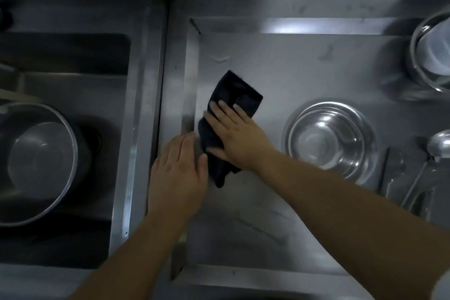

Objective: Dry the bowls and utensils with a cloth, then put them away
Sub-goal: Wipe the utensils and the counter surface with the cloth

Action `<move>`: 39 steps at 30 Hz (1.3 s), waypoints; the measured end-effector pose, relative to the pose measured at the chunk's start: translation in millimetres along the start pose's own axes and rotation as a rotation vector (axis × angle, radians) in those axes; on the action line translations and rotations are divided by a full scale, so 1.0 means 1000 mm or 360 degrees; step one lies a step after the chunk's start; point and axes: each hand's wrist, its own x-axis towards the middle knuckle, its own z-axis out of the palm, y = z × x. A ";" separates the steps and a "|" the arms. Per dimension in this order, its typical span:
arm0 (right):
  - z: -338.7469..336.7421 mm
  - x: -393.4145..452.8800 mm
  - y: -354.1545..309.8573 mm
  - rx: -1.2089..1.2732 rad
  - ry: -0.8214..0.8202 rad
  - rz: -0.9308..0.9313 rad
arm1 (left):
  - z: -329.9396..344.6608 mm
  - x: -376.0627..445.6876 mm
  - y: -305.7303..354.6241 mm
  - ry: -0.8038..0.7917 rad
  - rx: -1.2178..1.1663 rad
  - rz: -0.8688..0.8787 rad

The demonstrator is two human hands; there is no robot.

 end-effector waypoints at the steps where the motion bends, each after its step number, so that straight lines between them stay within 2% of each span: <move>1: 0.001 -0.010 0.012 -0.0028 0.0006 -0.0066 | -0.001 0.007 0.000 -0.0017 0.0039 0.0003; 2: -0.002 -0.018 0.027 -0.0023 0.0052 -0.0042 | -0.003 0.014 0.001 -0.0040 0.0076 0.0008; 4: -0.013 -0.026 0.065 0.0072 0.0198 0.0233 | -0.005 0.028 0.003 -0.0064 0.0121 0.0018; 9: -0.046 -0.016 0.172 0.0078 0.0439 0.1283 | -0.003 0.052 0.015 0.0010 0.0089 0.0036; 12: -0.059 0.016 0.203 0.0308 0.0605 0.1829 | -0.001 0.054 0.020 0.0038 0.0039 0.0042; 14: -0.064 0.042 0.203 0.0412 0.0640 0.1976 | 0.001 0.053 0.017 0.0038 0.0018 0.0030; 16: -0.063 0.067 0.186 0.0420 0.0636 0.1945 | 0.001 0.051 0.010 0.0032 0.0012 0.0012; 19: -0.055 0.101 0.134 0.0374 0.0618 0.1660 | -0.005 0.049 -0.001 0.0071 0.0052 -0.0025; 21: -0.047 0.122 0.089 0.0280 0.0531 0.1317 | -0.010 0.050 -0.005 0.0117 0.0066 -0.0062; 23: -0.038 0.140 0.047 0.0211 0.0401 0.0847 | -0.014 0.052 -0.009 0.0152 0.0056 -0.0102; 25: -0.032 0.148 0.023 0.0262 0.0249 0.0599 | -0.016 0.054 -0.012 0.0159 0.0042 -0.0160; 28: -0.026 0.118 0.020 0.0220 0.0185 0.0359 | -0.020 0.058 -0.012 0.0164 -0.0011 -0.0203; 31: -0.010 0.041 0.025 0.0045 0.0058 -0.0235 | -0.022 0.062 -0.006 0.0243 -0.0038 -0.0159; 33: 0.000 -0.002 0.030 -0.0046 -0.0071 -0.0431 | -0.023 0.066 -0.002 0.0304 -0.0037 -0.0128; 35: 0.001 -0.017 0.044 -0.0076 0.0009 -0.0331 | -0.026 0.071 0.001 0.0344 -0.0052 -0.0109; 36: -0.002 -0.014 0.052 -0.0040 0.0128 -0.0168 | -0.027 0.073 0.002 0.0350 -0.0056 -0.0102; 39: -0.020 0.014 0.085 0.0036 0.0395 0.0552 | -0.030 0.073 0.000 0.0328 -0.0024 -0.0057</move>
